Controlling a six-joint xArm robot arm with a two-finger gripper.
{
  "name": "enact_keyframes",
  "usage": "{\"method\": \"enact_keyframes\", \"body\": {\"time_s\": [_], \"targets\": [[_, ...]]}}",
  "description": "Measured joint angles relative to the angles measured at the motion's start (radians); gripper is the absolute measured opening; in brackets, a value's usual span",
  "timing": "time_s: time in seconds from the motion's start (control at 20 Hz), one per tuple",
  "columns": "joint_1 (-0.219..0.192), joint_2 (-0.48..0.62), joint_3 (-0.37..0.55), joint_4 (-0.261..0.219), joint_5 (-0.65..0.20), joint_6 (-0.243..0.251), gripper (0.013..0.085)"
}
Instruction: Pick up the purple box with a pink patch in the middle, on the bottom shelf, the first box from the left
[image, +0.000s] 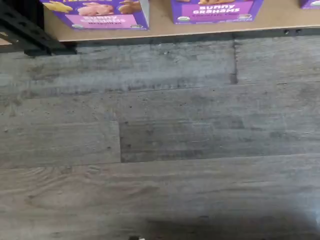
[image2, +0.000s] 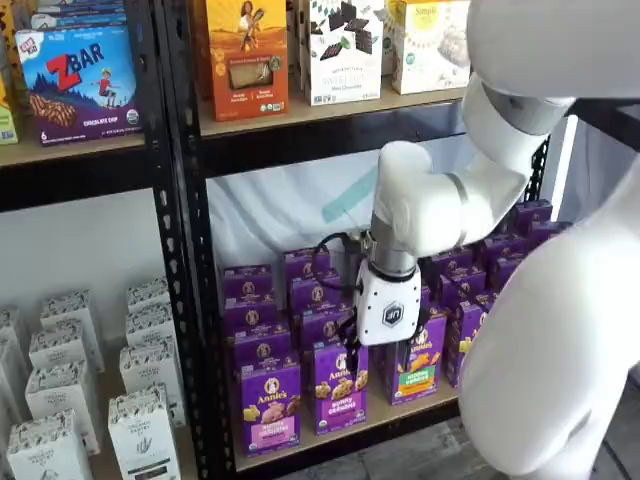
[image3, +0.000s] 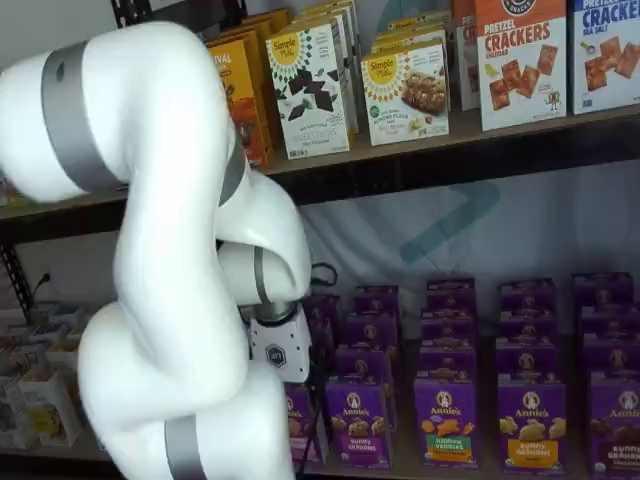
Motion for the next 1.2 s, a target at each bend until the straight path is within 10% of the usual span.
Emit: {"method": "enact_keyframes", "body": {"time_s": [0.4,0.9,1.0,1.2], "targets": [[0.026,0.221,-0.06,0.089,-0.158,-0.068,0.085],[0.025,0.466,-0.201,-0.104,-0.255,0.109,0.085],[0.046,0.497,-0.213,0.042,-0.294,-0.015,0.085],[0.04,0.546,-0.255,-0.029,-0.305,0.05,0.085]]}}
